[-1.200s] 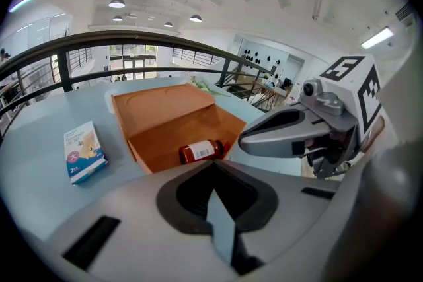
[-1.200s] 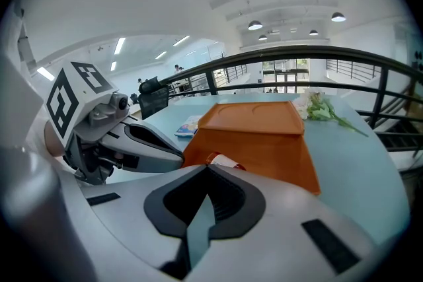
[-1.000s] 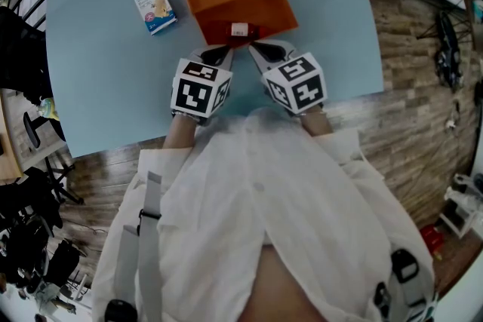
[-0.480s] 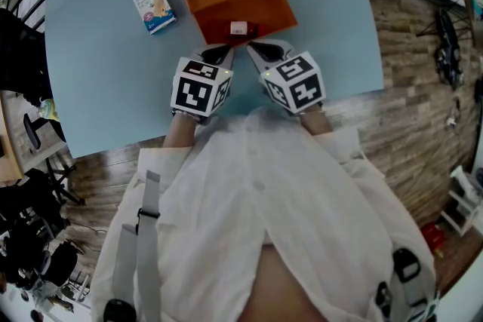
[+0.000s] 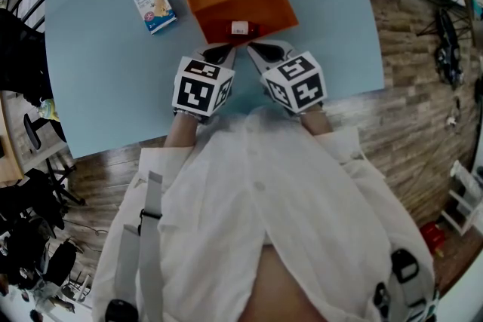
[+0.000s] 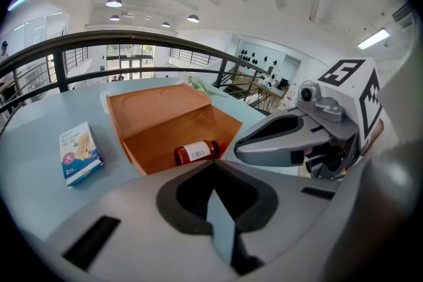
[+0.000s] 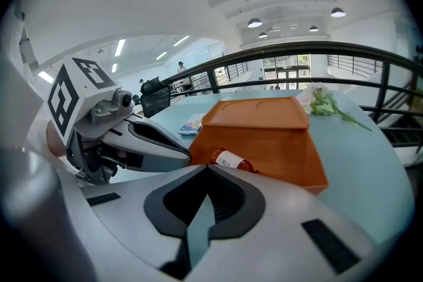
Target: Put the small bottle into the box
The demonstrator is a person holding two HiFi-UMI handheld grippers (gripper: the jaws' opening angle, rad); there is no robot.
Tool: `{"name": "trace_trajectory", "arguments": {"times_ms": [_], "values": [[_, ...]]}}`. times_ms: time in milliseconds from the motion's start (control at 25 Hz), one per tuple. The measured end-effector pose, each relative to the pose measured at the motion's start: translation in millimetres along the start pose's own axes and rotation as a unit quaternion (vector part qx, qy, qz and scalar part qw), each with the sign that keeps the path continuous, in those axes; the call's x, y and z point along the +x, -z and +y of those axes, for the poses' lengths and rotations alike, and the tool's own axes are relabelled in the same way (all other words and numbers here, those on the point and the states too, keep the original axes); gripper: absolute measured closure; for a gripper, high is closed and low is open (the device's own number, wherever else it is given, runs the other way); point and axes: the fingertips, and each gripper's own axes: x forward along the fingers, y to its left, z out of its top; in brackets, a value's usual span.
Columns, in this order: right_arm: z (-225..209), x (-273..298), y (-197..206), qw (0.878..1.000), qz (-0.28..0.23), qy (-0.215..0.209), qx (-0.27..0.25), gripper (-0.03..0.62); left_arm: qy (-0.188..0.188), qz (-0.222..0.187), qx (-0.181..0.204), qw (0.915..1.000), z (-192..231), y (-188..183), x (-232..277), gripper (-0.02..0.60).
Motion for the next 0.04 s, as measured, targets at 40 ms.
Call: {"name": "trace_trajectory", "arguments": {"times_ms": [40], "values": [[-0.1,0.5,0.3,1.000,0.000,-0.001,0.001,0.591,0.000,0.000,0.000,1.0000,0.2,-0.1,0.0,0.578]]}}
